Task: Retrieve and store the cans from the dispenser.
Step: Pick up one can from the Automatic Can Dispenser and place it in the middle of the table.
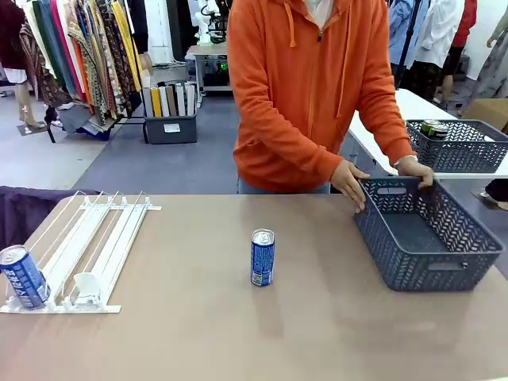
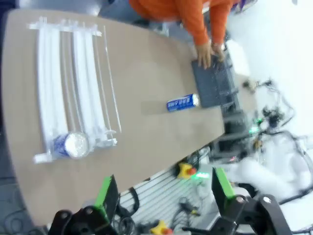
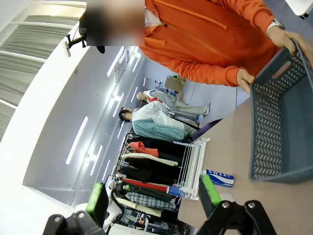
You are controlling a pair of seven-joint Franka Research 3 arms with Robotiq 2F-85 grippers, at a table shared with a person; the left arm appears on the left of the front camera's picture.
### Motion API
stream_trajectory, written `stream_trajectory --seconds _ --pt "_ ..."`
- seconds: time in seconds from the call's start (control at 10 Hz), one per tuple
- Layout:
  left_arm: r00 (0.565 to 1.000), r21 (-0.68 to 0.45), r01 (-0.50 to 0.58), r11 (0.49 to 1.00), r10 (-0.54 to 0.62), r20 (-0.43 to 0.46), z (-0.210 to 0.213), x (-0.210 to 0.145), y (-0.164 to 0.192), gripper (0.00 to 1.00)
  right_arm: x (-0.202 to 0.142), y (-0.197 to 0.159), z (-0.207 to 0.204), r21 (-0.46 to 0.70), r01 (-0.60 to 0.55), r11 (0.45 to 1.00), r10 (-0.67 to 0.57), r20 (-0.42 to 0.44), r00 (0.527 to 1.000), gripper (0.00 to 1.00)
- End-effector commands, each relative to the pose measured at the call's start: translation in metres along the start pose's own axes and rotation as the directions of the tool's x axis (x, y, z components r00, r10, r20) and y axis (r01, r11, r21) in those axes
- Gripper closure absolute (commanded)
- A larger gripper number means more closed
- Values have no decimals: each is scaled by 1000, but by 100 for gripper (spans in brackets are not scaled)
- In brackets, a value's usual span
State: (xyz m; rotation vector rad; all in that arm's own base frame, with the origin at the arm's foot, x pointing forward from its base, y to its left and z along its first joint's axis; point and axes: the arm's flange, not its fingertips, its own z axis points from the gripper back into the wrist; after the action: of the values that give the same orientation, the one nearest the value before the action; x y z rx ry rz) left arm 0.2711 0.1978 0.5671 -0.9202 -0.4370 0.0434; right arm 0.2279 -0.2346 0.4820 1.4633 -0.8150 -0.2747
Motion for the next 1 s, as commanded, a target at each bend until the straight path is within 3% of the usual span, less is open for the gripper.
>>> stream_trajectory --seconds 0.0,0.1,0.2,0.9 --pt "998 -67 -58 996 56 -24 6 3 32 0 2 2 -2 20 -20 1000 20 13 1000 0" --pt "994 -48 -93 994 90 -61 5 5 43 0 2 2 -2 20 -20 1000 20 13 1000 0" --pt "998 -38 -64 997 65 24 20 -15 31 0 2 2 -2 20 -20 1000 20 13 1000 0" --pt "998 -38 -64 997 65 24 20 -15 31 0 2 2 -2 20 -20 1000 20 13 1000 0"
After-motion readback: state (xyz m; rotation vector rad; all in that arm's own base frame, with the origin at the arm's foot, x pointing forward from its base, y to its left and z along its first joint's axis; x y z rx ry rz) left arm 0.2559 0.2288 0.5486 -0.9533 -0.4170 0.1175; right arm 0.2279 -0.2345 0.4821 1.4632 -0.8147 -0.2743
